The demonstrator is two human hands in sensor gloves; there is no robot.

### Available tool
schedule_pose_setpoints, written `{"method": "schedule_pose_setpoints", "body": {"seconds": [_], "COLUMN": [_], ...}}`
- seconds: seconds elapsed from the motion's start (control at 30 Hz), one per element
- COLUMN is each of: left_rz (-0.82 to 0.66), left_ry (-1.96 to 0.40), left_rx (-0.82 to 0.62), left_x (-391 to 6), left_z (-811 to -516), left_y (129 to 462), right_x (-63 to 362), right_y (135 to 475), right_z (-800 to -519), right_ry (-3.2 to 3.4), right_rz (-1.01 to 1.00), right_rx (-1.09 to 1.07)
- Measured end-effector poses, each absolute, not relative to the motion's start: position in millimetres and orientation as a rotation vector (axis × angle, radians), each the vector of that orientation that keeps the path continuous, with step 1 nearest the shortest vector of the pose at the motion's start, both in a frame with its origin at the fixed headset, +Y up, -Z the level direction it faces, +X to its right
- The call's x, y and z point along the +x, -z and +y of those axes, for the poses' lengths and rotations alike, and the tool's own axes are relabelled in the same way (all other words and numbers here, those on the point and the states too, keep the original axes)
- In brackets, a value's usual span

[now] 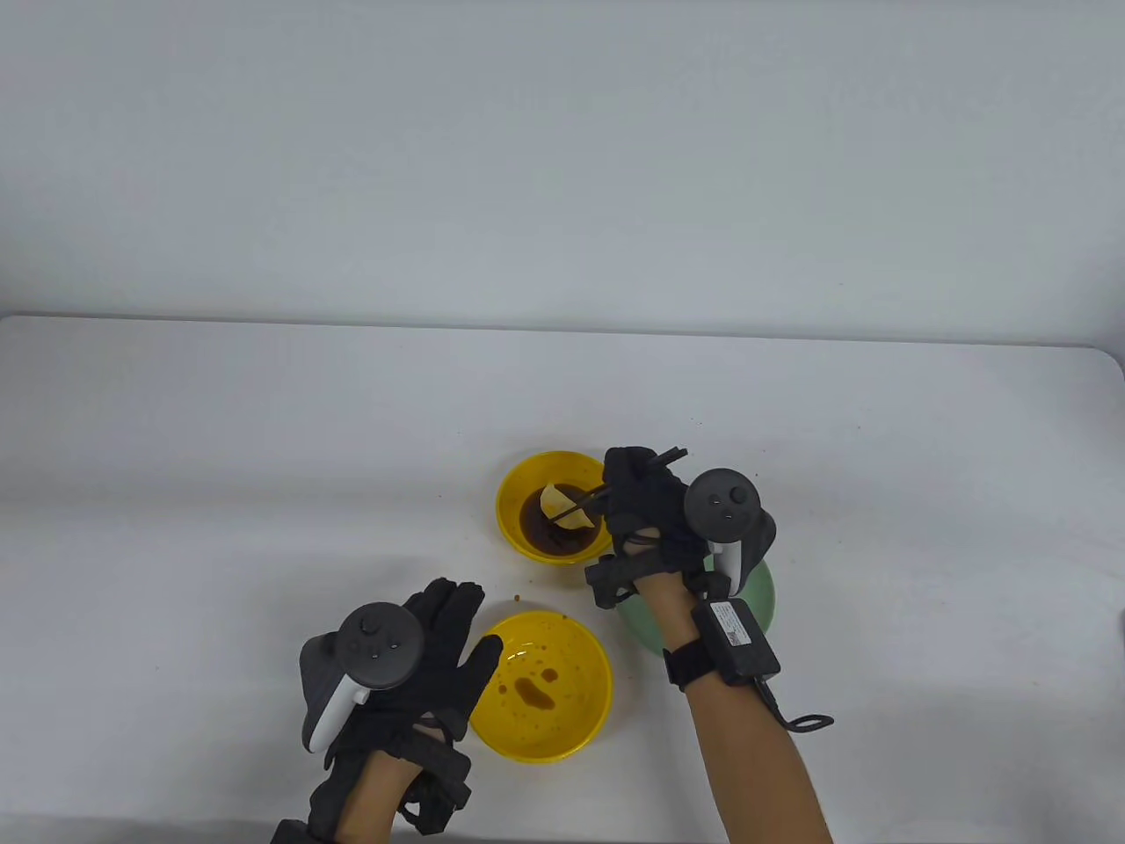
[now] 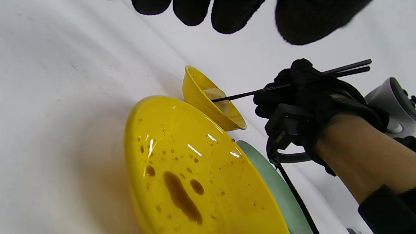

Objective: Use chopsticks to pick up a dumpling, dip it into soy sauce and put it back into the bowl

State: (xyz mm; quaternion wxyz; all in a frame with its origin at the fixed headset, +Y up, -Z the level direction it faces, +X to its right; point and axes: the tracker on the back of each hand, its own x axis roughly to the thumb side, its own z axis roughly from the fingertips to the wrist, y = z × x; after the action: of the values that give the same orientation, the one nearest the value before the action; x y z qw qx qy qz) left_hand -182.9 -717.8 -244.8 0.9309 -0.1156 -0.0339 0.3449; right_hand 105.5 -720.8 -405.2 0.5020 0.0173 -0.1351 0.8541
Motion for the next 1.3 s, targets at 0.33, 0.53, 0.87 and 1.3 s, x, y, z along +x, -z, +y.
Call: {"method": "schedule_pose_setpoints", "body": {"seconds": [0.33, 0.53, 0.87, 1.3], "left_rz": [-0.091, -0.104, -0.112, -0.129], "left_ry": [-0.714, -0.696, -0.684, -0.708], "left_rx": [-0.211, -0.228, -0.248, -0.237], "left_x": [-182.2, -179.6, -177.5, -177.6], "left_z": [-716.2, -717.3, -716.5, -715.8], "left_y": [241.9, 241.5, 239.9, 239.7], "right_x": [123.1, 145.1, 157.3, 162.8], "right_y": [403.4, 401.5, 399.5, 392.8], "right_z": [-723.5, -759.1, -763.9, -770.6], "right_ry": [-1.853, -1.475, -1.459, -1.331], "right_rz": [-0.31, -0.143, -0.191, -0.16], "right_rx": [-0.048, -0.302, -0.299, -0.372]}}
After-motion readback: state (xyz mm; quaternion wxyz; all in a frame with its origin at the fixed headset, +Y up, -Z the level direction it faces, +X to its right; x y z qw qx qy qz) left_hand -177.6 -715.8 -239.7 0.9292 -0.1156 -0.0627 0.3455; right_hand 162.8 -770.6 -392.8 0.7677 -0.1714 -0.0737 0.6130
